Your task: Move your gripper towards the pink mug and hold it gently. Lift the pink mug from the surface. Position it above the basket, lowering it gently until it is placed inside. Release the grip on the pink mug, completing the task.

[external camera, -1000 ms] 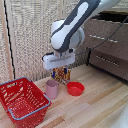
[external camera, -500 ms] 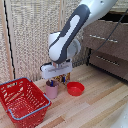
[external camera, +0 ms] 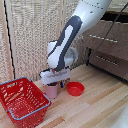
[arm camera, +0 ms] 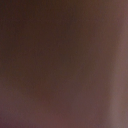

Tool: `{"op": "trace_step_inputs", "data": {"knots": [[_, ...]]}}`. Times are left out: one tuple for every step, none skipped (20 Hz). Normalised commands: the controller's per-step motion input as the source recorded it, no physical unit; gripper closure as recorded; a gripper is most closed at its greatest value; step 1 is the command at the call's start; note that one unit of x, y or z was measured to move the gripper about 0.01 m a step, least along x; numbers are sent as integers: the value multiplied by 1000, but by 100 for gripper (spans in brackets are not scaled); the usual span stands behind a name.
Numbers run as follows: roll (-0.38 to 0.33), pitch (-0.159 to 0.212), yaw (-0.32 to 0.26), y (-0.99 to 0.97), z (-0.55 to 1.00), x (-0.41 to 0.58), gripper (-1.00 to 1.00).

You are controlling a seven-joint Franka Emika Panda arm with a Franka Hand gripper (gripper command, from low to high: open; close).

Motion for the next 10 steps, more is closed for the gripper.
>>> {"op": "trace_step_inputs", "data": {"knots": [[-44, 33, 0, 180, -69, 149, 100], [-47, 44, 0, 180, -69, 166, 100], [-50, 54, 0, 189, -74, 180, 100], [-51, 56, 0, 191, -80, 183, 100], [-52, 55, 0, 194, -71, 180, 100], [-55, 62, 0, 200, -69, 186, 100], [-54, 73, 0, 197, -66, 177, 100], [-57, 73, 0, 206, -60, 134, 100], [-63, 54, 0, 226, -54, 97, 100], [-58, 48, 0, 209, -20, 43, 100]]}}
